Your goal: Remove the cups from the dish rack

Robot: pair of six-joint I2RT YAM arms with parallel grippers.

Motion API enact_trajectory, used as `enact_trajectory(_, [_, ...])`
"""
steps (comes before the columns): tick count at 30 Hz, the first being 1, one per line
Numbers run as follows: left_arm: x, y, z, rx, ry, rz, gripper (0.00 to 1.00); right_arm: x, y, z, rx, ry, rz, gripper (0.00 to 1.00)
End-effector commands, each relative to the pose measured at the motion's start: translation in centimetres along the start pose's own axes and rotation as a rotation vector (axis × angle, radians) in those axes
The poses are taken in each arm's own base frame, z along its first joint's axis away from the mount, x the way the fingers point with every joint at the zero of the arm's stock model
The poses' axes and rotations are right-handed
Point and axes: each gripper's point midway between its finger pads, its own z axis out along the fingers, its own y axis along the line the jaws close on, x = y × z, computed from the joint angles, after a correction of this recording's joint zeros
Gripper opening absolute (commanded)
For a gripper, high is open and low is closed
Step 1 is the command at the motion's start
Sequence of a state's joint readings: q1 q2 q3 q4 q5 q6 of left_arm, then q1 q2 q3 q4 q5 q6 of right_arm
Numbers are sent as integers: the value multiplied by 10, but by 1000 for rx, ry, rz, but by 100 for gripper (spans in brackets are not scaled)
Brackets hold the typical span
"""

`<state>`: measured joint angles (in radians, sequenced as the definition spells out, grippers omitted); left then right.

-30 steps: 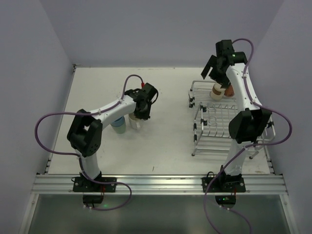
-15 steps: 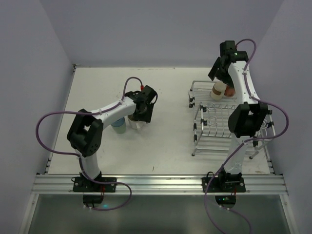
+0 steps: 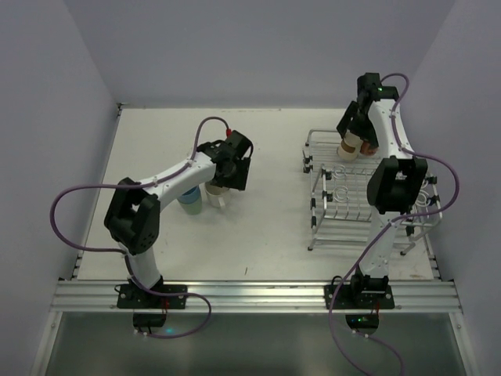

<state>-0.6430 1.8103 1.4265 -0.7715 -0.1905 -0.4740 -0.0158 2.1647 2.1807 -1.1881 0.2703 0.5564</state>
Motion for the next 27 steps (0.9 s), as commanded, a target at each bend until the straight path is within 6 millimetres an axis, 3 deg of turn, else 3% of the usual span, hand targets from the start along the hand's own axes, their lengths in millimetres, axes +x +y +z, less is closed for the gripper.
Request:
enact_trajectory(1, [-37, -6, -30, 28, -140, -8, 65, -14, 7, -4, -63, -19, -9, 99])
enact_trajectory(19, [-49, -13, -40, 57, -157, -19, 66, -4, 16, 23, -65, 40, -16, 99])
enact_trajectory(21, [-52, -12, -43, 55, -164, -20, 66, -7, 17, 23, -71, 30, -15, 96])
enact_trajectory(27, [-61, -17, -52, 72, -182, -23, 66, -11, 20, 25, -79, 11, -15, 73])
